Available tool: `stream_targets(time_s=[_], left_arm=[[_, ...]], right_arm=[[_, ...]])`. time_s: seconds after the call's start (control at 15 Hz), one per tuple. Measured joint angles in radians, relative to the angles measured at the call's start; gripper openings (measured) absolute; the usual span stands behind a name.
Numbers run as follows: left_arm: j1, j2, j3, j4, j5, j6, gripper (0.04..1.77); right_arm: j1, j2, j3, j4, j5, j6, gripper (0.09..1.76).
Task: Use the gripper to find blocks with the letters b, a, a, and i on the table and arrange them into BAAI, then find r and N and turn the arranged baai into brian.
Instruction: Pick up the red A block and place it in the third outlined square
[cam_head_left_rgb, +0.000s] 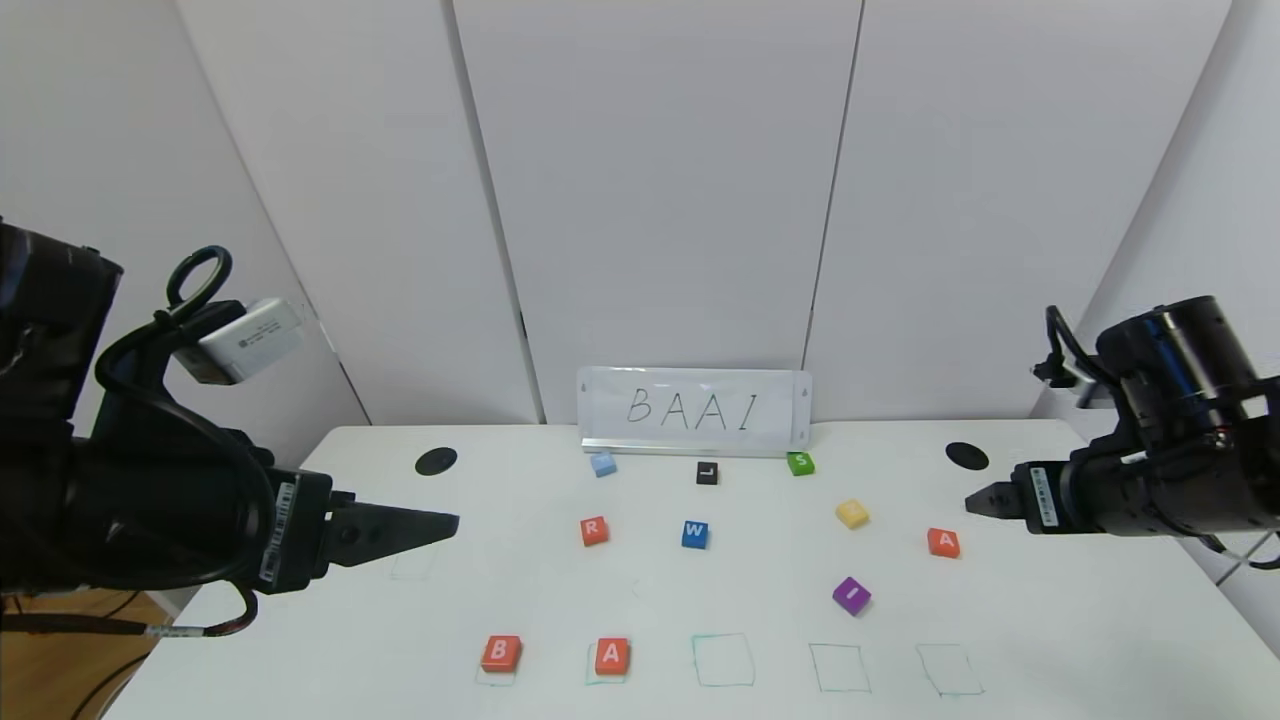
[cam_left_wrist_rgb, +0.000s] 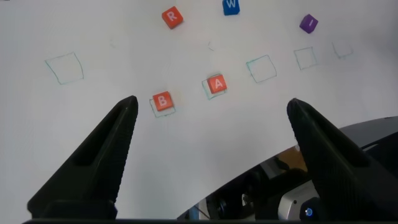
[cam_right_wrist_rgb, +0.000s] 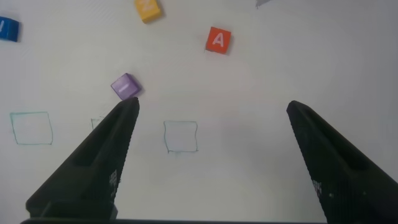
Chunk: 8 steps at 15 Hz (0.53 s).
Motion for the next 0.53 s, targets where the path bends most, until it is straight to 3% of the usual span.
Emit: stream_targets(time_s=[0.33, 0.53], left_arm=[[0.036, -0.014, 0.014, -0.005, 0.000, 0.065, 1.70], [0.045, -0.022, 0.026, -0.010, 0.000, 0.075, 1.71]], right_arm=[[-0.050, 0.165, -0.079, 0.009, 0.003, 0.022, 1.71], [-0.076, 0.248, -0.163, 0.112, 0.026, 0.012, 1.71]])
